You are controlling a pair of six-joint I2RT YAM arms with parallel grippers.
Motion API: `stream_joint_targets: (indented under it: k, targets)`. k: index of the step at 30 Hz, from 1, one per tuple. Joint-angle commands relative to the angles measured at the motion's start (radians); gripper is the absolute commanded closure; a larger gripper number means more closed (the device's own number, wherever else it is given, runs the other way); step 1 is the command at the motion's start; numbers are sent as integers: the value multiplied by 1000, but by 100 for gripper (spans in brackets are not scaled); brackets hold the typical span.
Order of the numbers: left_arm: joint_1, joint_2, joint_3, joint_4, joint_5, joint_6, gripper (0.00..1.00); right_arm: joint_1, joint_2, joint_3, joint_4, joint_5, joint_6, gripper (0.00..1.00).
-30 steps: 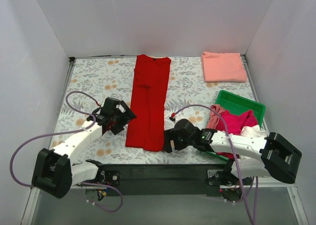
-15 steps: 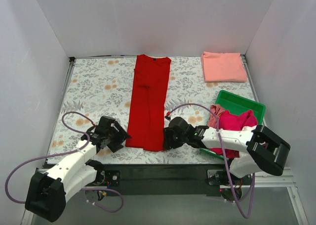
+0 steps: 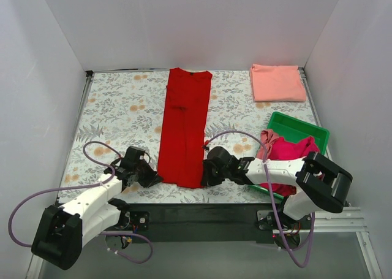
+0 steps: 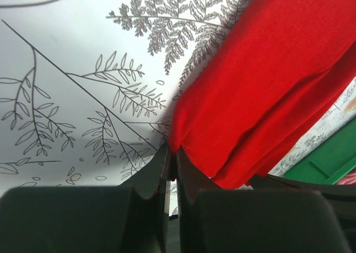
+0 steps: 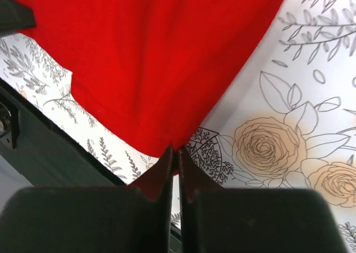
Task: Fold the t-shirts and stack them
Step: Fold the tshirt
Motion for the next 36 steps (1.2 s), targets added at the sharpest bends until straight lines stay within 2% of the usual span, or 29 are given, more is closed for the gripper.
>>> stream_joint_targets:
  k: [1,2,7,12,17,19,23,28,36]
  targets:
    - [-20,-19,-48,-80,10,-10,100,22,-22,-42,61,-47,37,96]
    - [-26,-33,-54,-83,14,-17,100,31,-34,-54,61,-47,40,99]
    - [-100,-143,-103,-95,37,-47,100,73,-186,-161,61,-7,67,99]
    - [-146,-249,-141,-57,131,-46,100,125,-332,-224,59,65,63,99]
    - [-149,-373,-85,-86,128,-47,100,125,-357,-223,58,102,66,99]
    - [-149,-376,-63,-86,111,-39,100,124,-354,-209,58,118,60,99]
    - [-150,-298,3,-60,65,-16,100,124,-352,-166,52,175,32,99]
    - [-150,-104,82,64,33,9,100,94,-331,-71,9,218,-32,99]
    - [-141,113,274,116,-117,6,100,-65,-237,62,-16,191,-149,99]
